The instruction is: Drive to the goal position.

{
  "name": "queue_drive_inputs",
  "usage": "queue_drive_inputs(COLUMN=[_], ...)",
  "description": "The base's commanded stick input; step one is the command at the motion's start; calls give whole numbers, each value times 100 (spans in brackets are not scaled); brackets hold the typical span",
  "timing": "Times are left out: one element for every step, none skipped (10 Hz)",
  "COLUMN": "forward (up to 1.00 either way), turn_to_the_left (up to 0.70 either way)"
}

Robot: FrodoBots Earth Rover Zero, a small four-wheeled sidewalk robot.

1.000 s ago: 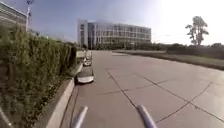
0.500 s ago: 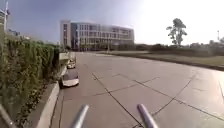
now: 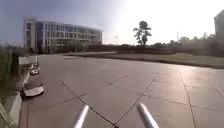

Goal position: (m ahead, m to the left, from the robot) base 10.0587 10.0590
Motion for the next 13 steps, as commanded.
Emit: queue_drive_inputs(forward=[70,70,70,70,70,70,70,70,70,70,70,70,70], turn_to_the_left=[0,0,0,0,0,0,0,0,18,27,27,27,27])
